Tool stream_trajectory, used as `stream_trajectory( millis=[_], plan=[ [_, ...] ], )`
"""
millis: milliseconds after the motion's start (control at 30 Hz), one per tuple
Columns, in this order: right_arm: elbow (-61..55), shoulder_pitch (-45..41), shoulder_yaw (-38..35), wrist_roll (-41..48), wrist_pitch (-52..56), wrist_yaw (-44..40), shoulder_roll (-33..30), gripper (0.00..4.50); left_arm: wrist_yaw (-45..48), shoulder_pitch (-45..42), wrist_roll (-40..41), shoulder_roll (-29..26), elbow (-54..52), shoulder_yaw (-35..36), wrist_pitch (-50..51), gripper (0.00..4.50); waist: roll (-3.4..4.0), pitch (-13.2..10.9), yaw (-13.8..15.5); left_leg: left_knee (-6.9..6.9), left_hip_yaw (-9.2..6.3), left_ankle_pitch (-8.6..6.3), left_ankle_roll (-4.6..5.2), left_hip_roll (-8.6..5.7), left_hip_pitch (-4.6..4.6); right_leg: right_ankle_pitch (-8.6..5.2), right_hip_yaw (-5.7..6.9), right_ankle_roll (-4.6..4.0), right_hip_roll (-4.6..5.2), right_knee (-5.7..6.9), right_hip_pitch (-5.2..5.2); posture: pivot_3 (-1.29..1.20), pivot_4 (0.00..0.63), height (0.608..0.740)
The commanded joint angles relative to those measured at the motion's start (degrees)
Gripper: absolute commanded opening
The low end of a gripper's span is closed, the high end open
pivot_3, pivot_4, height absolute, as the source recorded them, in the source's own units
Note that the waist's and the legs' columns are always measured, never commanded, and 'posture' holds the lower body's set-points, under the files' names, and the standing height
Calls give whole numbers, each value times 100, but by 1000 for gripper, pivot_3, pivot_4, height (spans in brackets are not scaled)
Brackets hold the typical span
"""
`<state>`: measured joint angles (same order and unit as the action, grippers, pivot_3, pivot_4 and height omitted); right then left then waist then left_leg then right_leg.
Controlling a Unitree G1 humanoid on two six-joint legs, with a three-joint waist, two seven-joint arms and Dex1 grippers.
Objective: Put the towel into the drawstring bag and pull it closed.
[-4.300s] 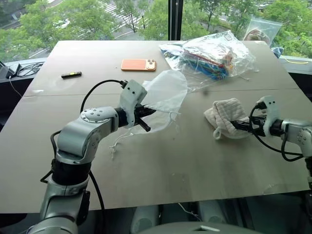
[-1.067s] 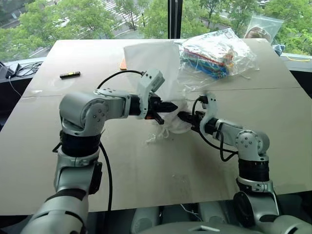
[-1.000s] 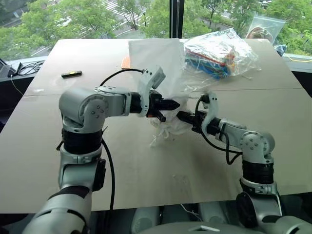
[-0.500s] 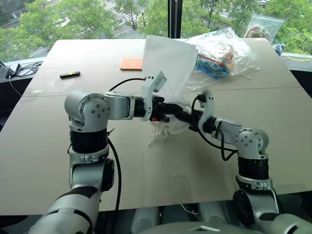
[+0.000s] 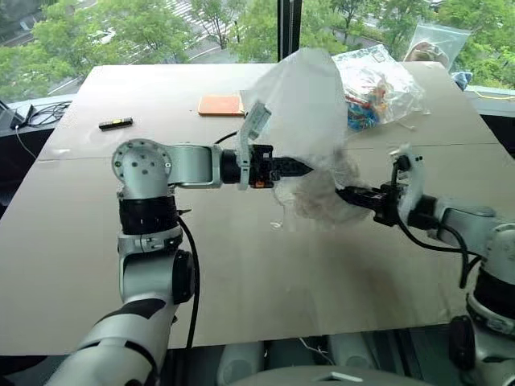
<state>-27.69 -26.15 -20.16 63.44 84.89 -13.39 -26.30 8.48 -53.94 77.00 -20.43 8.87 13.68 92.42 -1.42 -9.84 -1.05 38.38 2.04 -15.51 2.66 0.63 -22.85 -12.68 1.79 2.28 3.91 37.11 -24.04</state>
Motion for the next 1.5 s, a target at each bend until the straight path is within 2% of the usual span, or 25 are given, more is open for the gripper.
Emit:
stream_trajectory(
  millis=[33,200,333,433,567,633,700,767,1000,1300,1500],
  plan=[
    [-40,-3,-51,142,43,154,-1,8,-665,19,455,12,54,-3,8,0,0,0,3,0,-1,0,0,-1,1,0,0,0,0,1,0,0,150,740],
    [218,70,-3,137,-132,649,654,8,-1531,438,-7,429,-467,159,-360,0,-1,1,39,4,-3,13,-22,-8,-3,0,0,0,5,1,1,0,150,740],
    [426,76,197,-72,-152,1067,1203,8,-745,651,-456,-39,-1018,-466,-253,0,0,0,29,5,-2,15,-26,-13,-11,0,-1,0,6,1,-5,0,150,740],
    [744,-9,380,-322,-167,1336,1523,8,-585,746,-636,28,-1160,-432,-585,0,1,1,54,3,-3,16,-26,-13,-9,0,2,0,5,3,-6,0,150,740],
    [1268,-129,411,-636,-440,1573,2001,8,359,921,-1889,-580,-2116,-1359,-1838,0,1,1,38,4,-1,16,-26,-17,-8,0,-2,0,6,2,-3,0,150,740],
    [1475,-187,258,-632,-613,1689,2286,8,919,1102,-2980,-1176,-2500,-2208,-2837,0,2,1,21,1,0,16,-27,-18,-7,0,-4,0,4,1,-5,0,150,740],
    [1638,-252,91,-565,-785,1798,2555,8,1218,1275,-3780,-1504,-2591,-2690,-3595,0,8,2,15,-7,6,16,-28,-18,0,0,-10,-1,1,0,-6,0,150,740],
    [1739,-303,-47,-485,-933,1873,2763,8,1417,1430,-4353,-1710,-2549,-2954,-4123,0,9,1,28,-10,9,16,-28,-16,2,0,-10,-2,0,1,-8,0,150,740],
    [1974,-409,-209,-365,-1302,2006,3117,8,1691,1669,-5361,-1786,-2553,-3029,-4728,0,9,0,32,-6,6,14,-24,-14,-14,0,-2,0,3,-10,-11,0,150,740],
    [2129,-455,217,-633,-1573,1967,3157,8,1706,1498,-5343,-1204,-2582,-2395,-4514,0,10,-1,22,-7,0,13,-21,-11,-15,0,1,0,2,-9,-12,0,150,740],
    [2578,-908,-136,-303,-2667,2019,3915,8,1696,1500,-4947,-844,-2823,-2062,-3646,0,12,-1,7,-7,-1,13,-21,-9,-13,0,4,1,0,-6,-12,0,150,740]
  ],
)
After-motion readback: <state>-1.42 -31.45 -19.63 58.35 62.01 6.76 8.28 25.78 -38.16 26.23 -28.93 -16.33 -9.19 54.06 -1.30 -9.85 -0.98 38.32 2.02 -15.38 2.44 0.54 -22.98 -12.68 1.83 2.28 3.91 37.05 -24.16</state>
